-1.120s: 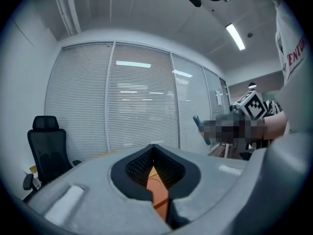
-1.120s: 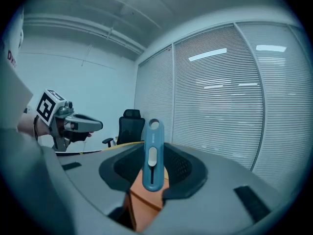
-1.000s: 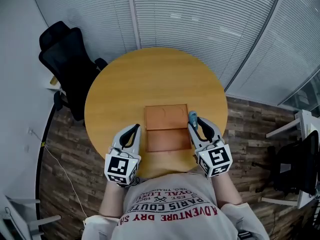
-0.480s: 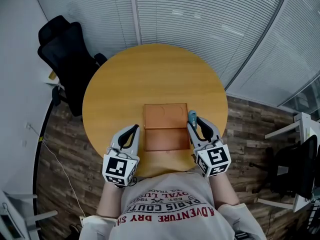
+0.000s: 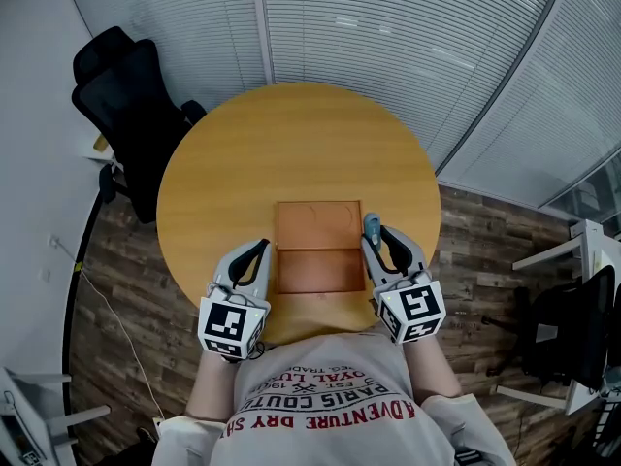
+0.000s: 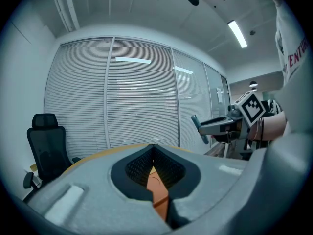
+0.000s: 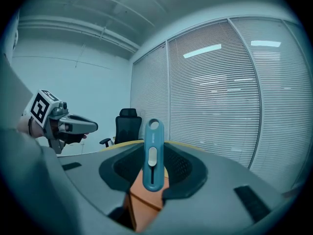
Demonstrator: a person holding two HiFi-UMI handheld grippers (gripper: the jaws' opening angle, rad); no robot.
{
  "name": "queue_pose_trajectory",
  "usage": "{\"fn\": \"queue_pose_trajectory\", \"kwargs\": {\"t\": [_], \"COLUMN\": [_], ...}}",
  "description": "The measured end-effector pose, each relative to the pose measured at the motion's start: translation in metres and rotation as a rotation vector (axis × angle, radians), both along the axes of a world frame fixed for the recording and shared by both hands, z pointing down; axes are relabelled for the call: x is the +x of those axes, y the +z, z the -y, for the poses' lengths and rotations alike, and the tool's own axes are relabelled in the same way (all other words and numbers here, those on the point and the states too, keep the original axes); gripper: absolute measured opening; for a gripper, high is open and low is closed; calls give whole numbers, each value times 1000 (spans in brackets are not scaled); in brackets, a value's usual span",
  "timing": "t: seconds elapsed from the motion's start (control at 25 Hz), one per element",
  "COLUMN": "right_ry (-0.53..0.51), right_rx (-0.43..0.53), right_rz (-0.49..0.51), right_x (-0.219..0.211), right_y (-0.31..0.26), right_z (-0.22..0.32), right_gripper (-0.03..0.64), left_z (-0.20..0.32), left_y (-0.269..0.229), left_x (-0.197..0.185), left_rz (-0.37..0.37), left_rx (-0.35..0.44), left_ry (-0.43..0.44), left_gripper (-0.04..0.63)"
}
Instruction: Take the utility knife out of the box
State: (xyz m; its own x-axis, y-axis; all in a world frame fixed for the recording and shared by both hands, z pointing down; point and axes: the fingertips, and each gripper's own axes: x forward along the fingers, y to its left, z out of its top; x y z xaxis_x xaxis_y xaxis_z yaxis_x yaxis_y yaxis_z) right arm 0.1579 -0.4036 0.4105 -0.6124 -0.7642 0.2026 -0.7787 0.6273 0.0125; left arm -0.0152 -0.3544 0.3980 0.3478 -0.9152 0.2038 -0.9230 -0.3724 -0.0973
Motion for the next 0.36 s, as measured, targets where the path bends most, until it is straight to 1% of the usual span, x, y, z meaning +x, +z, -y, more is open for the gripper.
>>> {"fn": "queue_pose_trajectory", "kwargs": {"t": [0.36], "right_ry": [3], "right_rx": [-19], "right_rz": [7], "right_x": [7], "right_y": [6], "right_z": [1], "right_gripper": [132], "left_z": [5], "left_y": [1], "left_x": [12], "left_rz": [1], "left_rx": [-5], "left_ry": [9], "left_gripper": [-5]}}
